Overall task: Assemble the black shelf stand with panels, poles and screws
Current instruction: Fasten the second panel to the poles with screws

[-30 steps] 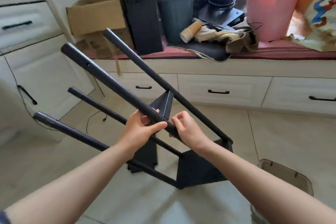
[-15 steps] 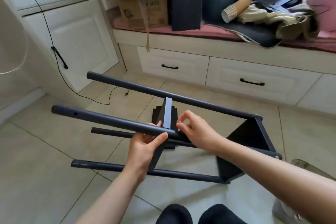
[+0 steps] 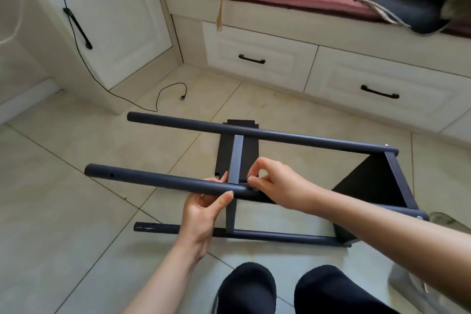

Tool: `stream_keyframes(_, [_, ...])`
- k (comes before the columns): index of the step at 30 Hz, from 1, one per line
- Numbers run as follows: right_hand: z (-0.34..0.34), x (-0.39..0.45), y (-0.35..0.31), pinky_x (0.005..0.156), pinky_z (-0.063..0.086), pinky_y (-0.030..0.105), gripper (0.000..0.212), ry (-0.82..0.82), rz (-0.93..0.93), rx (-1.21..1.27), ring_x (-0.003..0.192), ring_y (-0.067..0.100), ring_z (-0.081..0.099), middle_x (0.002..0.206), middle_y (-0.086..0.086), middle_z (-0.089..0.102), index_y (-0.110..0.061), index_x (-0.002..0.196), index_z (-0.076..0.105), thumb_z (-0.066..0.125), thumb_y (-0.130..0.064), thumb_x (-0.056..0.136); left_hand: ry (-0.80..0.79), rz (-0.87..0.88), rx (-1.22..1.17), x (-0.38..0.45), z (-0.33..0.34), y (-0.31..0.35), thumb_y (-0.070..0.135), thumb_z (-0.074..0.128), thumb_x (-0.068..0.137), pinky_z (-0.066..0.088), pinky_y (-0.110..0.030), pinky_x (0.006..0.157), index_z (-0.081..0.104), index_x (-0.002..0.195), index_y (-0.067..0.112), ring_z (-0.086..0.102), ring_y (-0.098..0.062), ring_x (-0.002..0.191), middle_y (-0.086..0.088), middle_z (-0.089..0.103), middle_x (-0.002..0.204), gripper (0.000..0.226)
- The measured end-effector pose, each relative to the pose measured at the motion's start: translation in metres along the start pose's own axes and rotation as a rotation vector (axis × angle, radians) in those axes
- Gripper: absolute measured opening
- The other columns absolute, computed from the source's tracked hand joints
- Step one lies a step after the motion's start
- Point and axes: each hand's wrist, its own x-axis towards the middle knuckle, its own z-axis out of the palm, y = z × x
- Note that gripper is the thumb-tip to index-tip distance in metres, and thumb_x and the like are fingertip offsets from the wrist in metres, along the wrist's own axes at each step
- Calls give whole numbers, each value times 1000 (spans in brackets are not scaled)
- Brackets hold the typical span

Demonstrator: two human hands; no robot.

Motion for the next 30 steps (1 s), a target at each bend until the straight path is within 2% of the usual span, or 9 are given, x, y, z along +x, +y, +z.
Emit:
stream_keyframes(5, [5,6,8,69,49,22,10,-26,31,4,76,9,64,88,0,71,-27,88,56,61,-30,97,12,-7,-61,0,-6,-14,8,75,69,47,-39,105,59,107,2,68,-22,106,-4,75,99,41])
stream_keyframes(8, [1,14,8,67,48,19,10,-24,71,98,69,6,62,85,2,73,-22,83,62,70,-22,90,-13,7,-50,2,-7,-15,9,74,69,51,-32,98,58,106,2,68,-18,101,0,74,95,41])
stream_keyframes(11, [3,25,9,61,45,13,9,-72,127,132,60,1,58,73,-4,69,-19,80,69,74,-17,86,-3,3,-59,2,-8,-16,8,77,71,51,-31,99,57,107,1,68,-18,101,0,74,95,42])
stream_keyframes(13, [6,31,8,55,41,8,8,-102,145,74,58,-2,55,67,-11,65,-22,79,72,75,-18,86,-6,0,-51,1,-8,-17,8,82,71,50,-30,99,57,108,1,68,-15,99,1,74,94,45])
stream_keyframes(16, [8,41,4,54,40,10,7,-156,156,11,58,0,54,67,-13,64,-22,82,76,72,-17,87,-1,-7,-51,0,-8,-19,8,82,71,52,-27,95,57,106,3,68,-16,99,1,74,94,44])
stream_keyframes(19, [15,48,0,48,38,12,11,-194,192,-1,46,1,47,54,-12,58,-12,85,78,68,-15,88,-2,-6,-48,0,-8,-18,4,84,72,54,-22,88,58,103,6,69,-15,98,1,74,94,40])
stream_keyframes(22, [17,52,1,40,33,9,12,-210,215,22,34,0,42,41,-14,52,-10,89,79,67,-14,90,-33,4,-30,0,-9,-18,7,80,70,53,-20,84,58,102,5,70,-13,95,2,75,93,39])
stream_keyframes(25, [16,52,5,43,34,13,14,-230,237,107,39,3,39,50,-7,53,-5,87,78,67,-14,90,-30,-1,-44,1,-10,-18,11,83,65,53,-20,85,57,103,4,69,-14,96,3,74,93,46])
stream_keyframes(30, [13,52,11,55,42,20,15,-303,203,201,52,7,50,59,-3,61,-9,79,78,68,-13,89,-23,-8,-44,2,-12,-19,25,85,58,53,-22,87,58,106,5,69,-15,101,1,74,94,59])
